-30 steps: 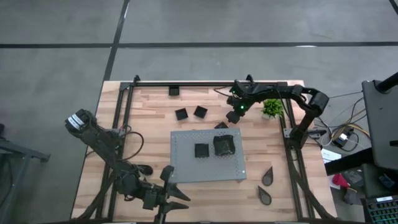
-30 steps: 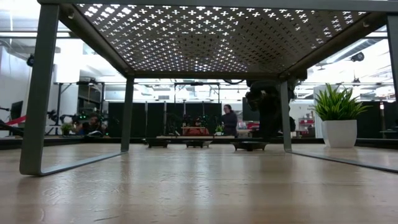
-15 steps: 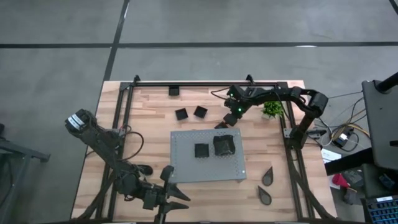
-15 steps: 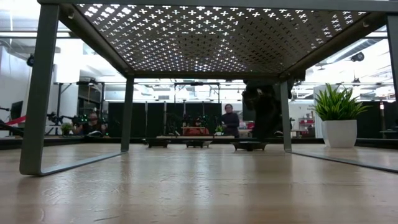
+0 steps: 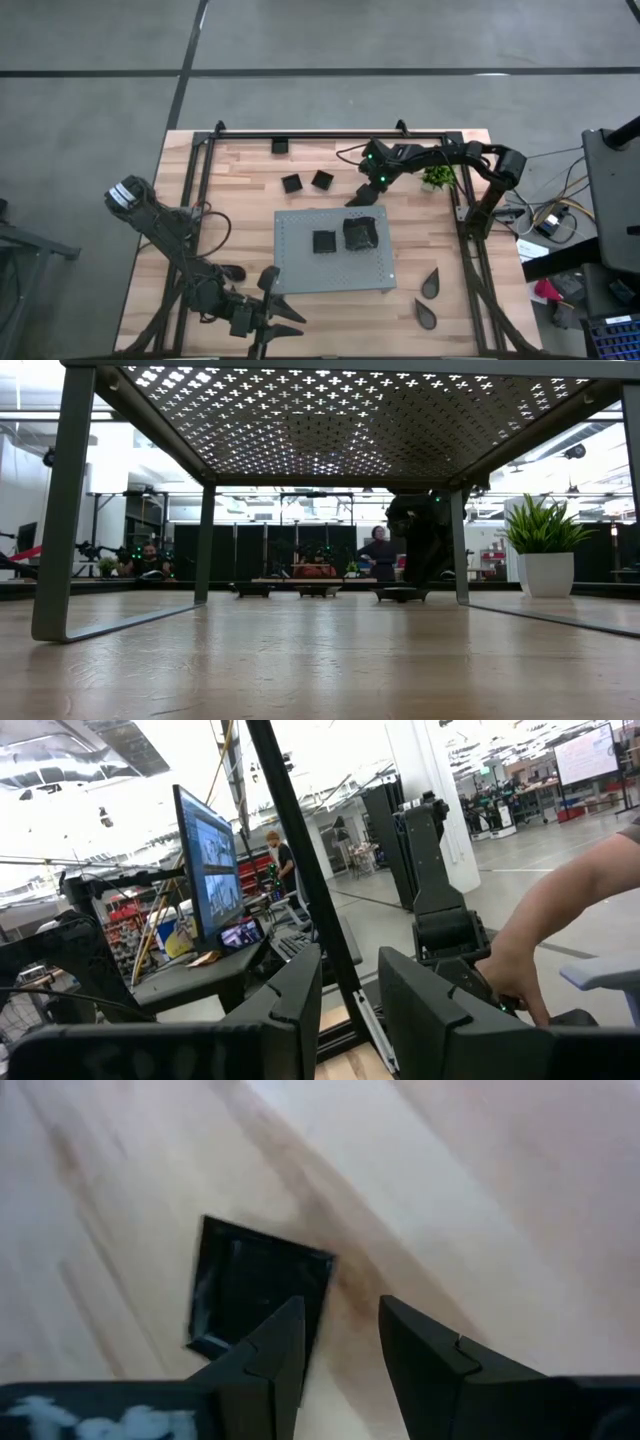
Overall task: Pick & Place Mini shaped plates
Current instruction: Stack the square plate on top of the square plate on the shelf
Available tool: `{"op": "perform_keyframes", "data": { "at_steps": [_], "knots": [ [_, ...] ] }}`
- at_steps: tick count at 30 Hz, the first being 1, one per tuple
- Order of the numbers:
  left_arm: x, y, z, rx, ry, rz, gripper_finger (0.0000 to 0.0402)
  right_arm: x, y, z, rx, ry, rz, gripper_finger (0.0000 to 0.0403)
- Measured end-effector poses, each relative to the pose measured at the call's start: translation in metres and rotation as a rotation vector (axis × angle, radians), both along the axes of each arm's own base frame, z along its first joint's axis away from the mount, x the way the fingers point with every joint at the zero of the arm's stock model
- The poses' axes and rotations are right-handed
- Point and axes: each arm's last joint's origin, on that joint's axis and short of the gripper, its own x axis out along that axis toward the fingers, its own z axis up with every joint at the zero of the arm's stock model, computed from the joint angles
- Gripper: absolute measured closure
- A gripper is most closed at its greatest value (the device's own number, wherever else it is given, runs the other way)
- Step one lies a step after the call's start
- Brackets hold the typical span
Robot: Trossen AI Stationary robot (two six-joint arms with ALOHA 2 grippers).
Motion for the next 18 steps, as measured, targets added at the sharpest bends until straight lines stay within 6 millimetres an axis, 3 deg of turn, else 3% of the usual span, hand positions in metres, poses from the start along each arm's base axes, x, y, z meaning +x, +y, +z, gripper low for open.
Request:
{"op": "perform_keyframes", "data": {
  "at_steps": [18],
  "knots": [
    [0.0000, 0.0000, -0.0001, 0.005, -0.001, 0.001, 0.0303, 0.0054, 0.0085, -0.0052, -0.015, 0.018, 0.029, 0.0274]
  ]
}}
